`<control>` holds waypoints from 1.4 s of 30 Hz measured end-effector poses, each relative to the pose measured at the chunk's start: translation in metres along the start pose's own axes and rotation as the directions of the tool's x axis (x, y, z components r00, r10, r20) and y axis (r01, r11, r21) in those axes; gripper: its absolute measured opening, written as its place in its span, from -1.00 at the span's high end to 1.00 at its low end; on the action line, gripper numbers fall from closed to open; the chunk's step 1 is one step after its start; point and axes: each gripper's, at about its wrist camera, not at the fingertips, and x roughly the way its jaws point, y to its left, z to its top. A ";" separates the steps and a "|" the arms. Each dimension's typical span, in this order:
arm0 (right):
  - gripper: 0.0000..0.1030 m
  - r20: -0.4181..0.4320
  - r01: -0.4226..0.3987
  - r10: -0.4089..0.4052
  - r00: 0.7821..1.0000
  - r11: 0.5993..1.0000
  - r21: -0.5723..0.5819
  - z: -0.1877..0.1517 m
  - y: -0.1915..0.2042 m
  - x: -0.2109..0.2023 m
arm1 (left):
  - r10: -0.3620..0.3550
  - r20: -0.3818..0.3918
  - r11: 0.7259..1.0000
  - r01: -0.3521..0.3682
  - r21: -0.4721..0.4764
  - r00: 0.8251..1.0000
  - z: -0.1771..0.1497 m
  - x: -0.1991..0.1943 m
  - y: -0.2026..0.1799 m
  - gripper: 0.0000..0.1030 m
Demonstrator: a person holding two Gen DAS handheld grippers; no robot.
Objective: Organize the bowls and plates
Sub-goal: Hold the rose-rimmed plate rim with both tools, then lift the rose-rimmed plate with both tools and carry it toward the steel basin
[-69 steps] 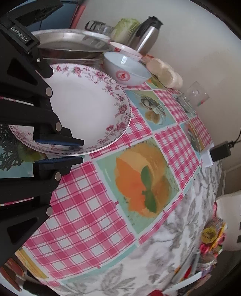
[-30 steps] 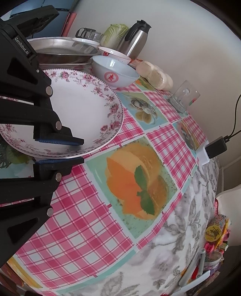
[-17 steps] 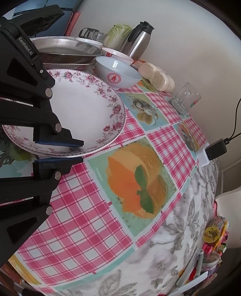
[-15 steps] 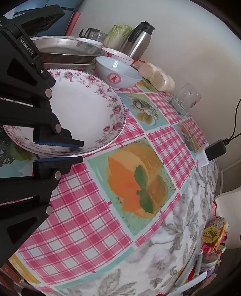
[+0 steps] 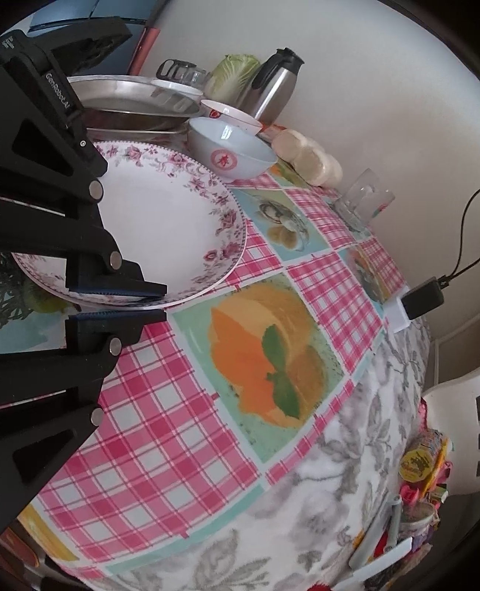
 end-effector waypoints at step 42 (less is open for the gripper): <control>0.83 0.192 -0.082 0.095 0.977 0.994 -0.074 -0.005 0.075 -0.065 | -0.101 0.174 0.985 0.074 0.154 0.980 0.044 -0.094 -0.004 0.74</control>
